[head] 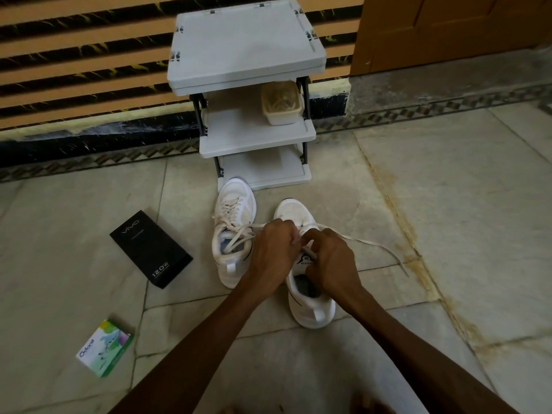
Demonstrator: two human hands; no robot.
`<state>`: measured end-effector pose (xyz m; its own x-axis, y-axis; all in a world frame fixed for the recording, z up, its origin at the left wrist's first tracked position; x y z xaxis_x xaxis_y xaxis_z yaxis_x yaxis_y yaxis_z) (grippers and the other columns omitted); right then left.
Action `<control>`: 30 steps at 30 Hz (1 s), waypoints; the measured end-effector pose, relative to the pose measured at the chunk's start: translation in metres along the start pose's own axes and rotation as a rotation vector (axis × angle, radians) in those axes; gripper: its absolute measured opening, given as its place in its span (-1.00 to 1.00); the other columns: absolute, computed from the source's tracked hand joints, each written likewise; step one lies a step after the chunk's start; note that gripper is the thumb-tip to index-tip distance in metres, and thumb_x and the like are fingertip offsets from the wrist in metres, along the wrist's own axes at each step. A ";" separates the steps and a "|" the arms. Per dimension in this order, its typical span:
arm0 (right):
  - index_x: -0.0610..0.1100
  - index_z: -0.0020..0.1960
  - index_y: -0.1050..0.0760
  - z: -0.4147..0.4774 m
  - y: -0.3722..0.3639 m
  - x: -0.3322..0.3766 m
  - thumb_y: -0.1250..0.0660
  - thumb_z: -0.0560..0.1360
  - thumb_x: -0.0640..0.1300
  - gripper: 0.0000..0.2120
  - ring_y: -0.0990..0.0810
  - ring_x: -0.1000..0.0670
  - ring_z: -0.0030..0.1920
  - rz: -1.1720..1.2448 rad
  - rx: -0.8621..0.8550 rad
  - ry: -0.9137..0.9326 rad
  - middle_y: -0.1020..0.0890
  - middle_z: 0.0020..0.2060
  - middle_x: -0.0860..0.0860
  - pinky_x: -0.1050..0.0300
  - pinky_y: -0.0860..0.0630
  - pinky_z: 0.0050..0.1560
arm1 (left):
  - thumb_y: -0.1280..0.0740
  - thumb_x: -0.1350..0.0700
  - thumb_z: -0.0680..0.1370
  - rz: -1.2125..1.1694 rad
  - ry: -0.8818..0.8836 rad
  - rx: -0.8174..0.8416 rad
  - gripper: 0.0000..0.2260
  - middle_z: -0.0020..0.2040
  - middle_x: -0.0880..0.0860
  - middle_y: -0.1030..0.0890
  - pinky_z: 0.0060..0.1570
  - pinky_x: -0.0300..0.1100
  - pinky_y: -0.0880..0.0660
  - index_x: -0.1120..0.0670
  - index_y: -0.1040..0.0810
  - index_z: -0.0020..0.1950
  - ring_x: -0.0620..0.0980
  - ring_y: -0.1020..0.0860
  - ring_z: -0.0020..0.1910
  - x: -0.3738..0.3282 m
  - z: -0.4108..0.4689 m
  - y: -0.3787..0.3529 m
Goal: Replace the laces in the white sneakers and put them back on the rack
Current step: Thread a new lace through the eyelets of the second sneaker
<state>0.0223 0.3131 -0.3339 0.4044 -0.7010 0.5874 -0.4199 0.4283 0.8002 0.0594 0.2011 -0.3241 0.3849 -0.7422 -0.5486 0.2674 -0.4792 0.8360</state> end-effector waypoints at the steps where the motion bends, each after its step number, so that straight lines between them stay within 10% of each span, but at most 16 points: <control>1: -0.03 0.12 -0.55 0.001 -0.002 0.001 -0.46 0.34 -0.22 -0.63 -0.38 0.10 -0.16 -0.015 -0.003 -0.001 -0.52 0.02 -0.02 0.43 -0.22 -0.32 | -0.42 0.02 0.51 -0.023 0.012 0.002 -0.86 -0.18 0.03 -0.63 -0.17 -0.05 -0.54 0.08 -0.64 -0.15 -0.01 -0.59 -0.23 0.001 0.000 0.001; 8: 0.02 0.23 -0.51 0.005 -0.004 0.003 -0.43 0.43 -0.12 -0.63 -0.52 -0.11 0.06 -0.139 0.041 -0.012 -0.48 0.14 -0.08 0.08 -0.54 -0.01 | -0.45 0.12 0.47 -0.176 0.099 0.049 -0.96 -0.21 -0.05 -0.67 -0.21 -0.32 -0.51 0.04 -0.68 -0.10 -0.18 -0.57 -0.27 0.014 0.000 0.002; 15: -0.05 0.14 -0.58 0.014 0.000 0.014 -0.41 0.47 -0.13 -0.76 -0.57 -0.09 0.00 -0.208 -0.040 0.035 -0.54 0.09 -0.06 0.04 -0.57 0.01 | -0.54 0.17 0.35 -0.236 0.198 0.272 -0.72 -0.04 -0.04 -0.69 0.06 -0.14 -0.56 0.00 -0.68 0.04 -0.07 -0.63 -0.04 0.021 -0.002 0.004; 22: -0.19 0.06 -0.57 0.028 -0.003 0.001 -0.32 0.53 -0.15 -0.84 -0.59 -0.12 -0.04 -0.158 0.078 -0.064 -0.56 0.04 -0.12 0.12 -0.51 -0.07 | -0.50 0.20 0.36 -0.266 0.215 0.169 -0.80 -0.14 -0.05 -0.67 -0.17 -0.35 -0.45 0.02 -0.69 -0.05 -0.16 -0.58 -0.19 0.019 -0.007 0.004; 30: -0.14 -0.13 -0.50 0.025 0.038 0.000 -0.14 0.63 0.08 -0.65 -0.43 -0.05 -0.07 0.847 0.347 -0.419 -0.50 -0.14 -0.06 0.09 -0.44 -0.02 | -0.50 0.16 0.35 -0.225 0.229 0.135 -0.81 -0.11 -0.04 -0.67 -0.09 -0.26 -0.48 0.00 -0.67 -0.06 -0.09 -0.61 -0.11 0.018 -0.008 0.004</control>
<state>-0.0138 0.3153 -0.3071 -0.4272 -0.4152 0.8032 -0.6775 0.7352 0.0197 0.0744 0.1896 -0.3308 0.5223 -0.4938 -0.6952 0.2544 -0.6879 0.6798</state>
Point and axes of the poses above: each hand's wrist, its own z-axis towards the middle knuckle, its own y-axis out of the back of the hand, x = y × z, the point moved 7 cm from there along z, towards the middle knuckle
